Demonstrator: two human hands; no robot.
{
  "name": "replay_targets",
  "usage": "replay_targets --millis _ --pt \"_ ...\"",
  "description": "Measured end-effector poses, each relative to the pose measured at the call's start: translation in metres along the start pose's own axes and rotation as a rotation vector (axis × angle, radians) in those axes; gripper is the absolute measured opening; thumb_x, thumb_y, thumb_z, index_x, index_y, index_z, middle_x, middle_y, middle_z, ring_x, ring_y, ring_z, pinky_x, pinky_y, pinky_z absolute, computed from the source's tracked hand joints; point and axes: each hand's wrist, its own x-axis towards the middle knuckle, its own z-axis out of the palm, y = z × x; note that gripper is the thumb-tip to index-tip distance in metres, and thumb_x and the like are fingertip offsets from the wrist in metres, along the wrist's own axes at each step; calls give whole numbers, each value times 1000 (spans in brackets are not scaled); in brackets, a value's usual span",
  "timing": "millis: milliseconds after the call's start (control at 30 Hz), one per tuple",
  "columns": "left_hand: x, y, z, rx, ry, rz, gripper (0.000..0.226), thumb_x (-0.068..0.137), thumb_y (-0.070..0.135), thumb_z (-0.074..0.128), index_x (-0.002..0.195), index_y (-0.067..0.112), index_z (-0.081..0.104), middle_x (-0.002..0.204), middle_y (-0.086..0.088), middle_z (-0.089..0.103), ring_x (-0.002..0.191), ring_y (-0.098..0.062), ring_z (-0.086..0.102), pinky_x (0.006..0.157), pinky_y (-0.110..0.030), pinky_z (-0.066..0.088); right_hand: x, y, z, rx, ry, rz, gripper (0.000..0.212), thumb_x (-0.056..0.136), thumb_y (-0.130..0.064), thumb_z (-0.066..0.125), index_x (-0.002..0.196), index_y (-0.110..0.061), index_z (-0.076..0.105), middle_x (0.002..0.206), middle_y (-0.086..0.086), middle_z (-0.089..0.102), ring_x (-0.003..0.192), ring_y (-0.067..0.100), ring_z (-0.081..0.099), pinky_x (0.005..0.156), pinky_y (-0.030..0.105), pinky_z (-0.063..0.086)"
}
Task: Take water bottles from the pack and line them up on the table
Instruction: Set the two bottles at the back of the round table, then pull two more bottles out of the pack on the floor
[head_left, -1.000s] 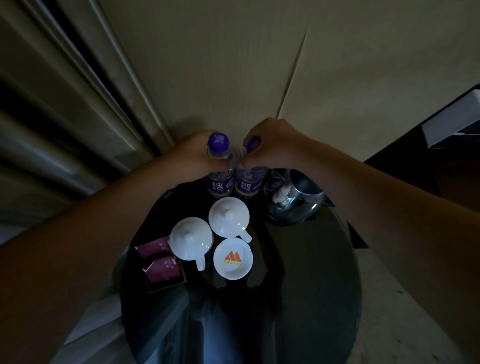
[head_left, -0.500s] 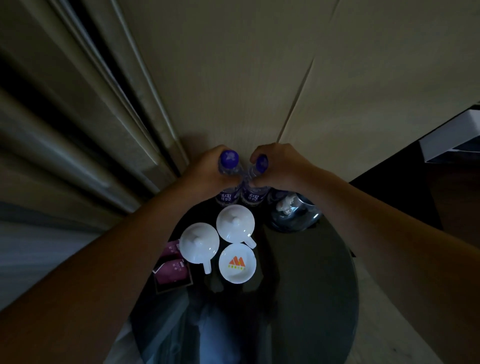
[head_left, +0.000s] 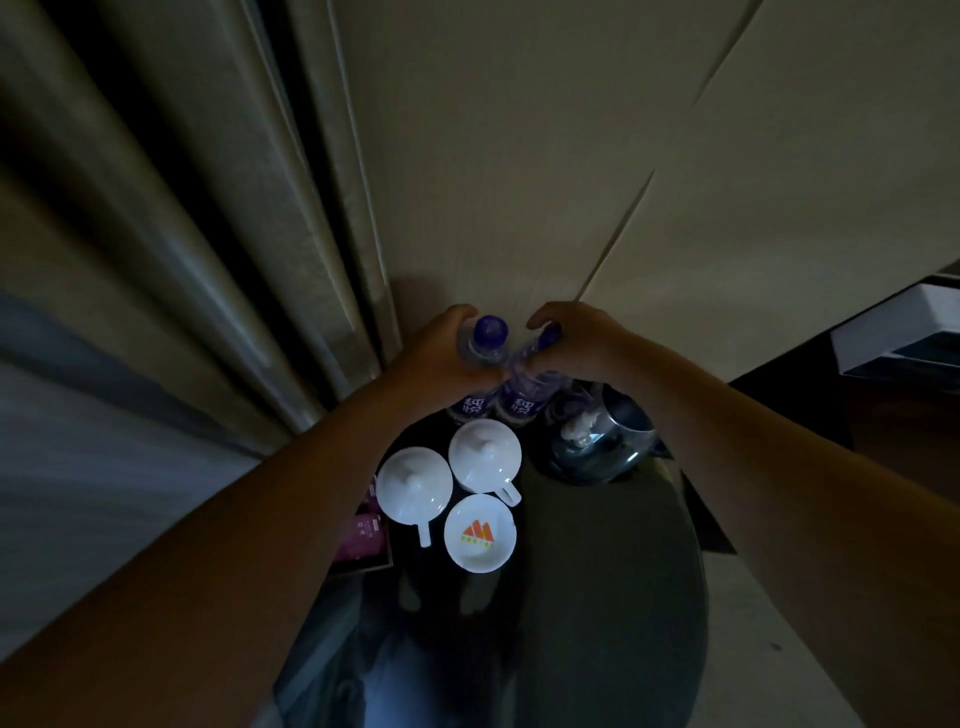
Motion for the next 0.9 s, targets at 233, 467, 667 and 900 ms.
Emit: replay_targets --millis 233,467,667,900 --pt "-49 -7 -11 229 164 46 81 74 41 71 140 15 32 145 -12 40 130 -28 41 101 -40 40 -38 -23 3 -108 180 -35 41 83 -27 64 121 -11 57 118 17 60 102 30 57 75 29 43" --pt "-173 16 -29 668 324 212 70 77 60 42 132 15 45 131 -13 56 119 -35 51 94 -46 46 -149 -68 23 -194 325 -281 33 89 -34 50 112 -13 60 106 19 62 98 38 58 84 45 51" --pt "-343 12 -4 852 416 150 62 81 60 37 129 23 47 130 -7 57 120 -32 50 95 -45 41 -297 -83 93 -178 313 -396 46 87 -53 45 109 -16 60 110 14 64 101 35 60 81 45 51" --pt "-534 -47 40 591 401 -28 58 89 52 43 138 20 40 138 -6 52 127 -28 45 103 -42 39 -430 -106 229 7 214 -451 52 87 -57 42 110 -15 62 110 10 65 102 29 61 84 42 51"
